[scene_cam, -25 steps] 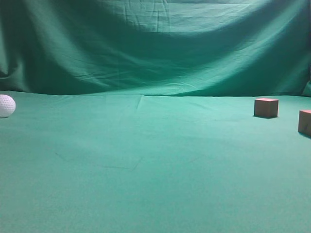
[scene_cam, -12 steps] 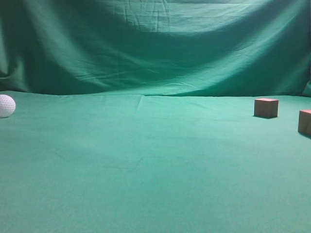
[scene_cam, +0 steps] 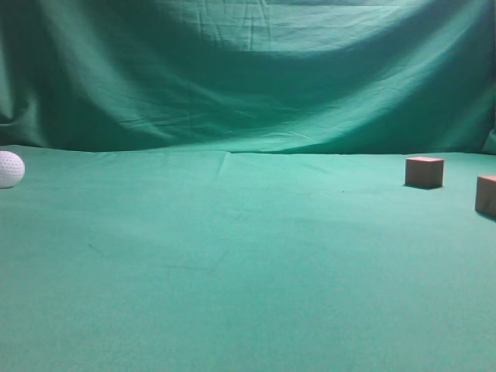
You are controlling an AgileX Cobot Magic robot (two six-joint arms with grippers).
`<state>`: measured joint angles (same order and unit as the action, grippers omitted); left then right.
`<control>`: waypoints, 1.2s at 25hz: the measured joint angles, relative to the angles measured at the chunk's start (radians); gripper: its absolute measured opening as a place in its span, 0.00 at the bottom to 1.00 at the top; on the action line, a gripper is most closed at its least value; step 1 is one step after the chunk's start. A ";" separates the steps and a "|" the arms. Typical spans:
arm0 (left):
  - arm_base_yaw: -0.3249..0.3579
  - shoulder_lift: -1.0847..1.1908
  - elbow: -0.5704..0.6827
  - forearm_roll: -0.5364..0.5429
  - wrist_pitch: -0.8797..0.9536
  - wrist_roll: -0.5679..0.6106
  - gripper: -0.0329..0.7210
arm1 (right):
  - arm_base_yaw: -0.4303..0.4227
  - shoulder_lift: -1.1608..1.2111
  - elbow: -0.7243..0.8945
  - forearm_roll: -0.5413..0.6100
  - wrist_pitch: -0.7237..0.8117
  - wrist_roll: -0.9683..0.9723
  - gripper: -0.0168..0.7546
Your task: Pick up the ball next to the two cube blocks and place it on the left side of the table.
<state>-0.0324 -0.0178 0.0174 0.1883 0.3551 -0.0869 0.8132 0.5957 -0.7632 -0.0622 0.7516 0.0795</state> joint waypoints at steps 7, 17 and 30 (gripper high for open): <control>0.000 0.000 0.000 0.000 0.000 0.000 0.04 | -0.047 -0.186 0.228 -0.099 -0.170 0.001 0.02; 0.000 0.000 0.000 0.000 0.000 0.000 0.04 | -0.397 -0.479 0.581 -0.106 -0.291 0.006 0.02; 0.000 0.000 0.000 0.000 0.000 0.000 0.04 | -0.668 -0.606 0.785 -0.078 -0.342 0.032 0.02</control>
<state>-0.0324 -0.0178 0.0174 0.1883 0.3551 -0.0869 0.1457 -0.0103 0.0219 -0.1397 0.4098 0.1114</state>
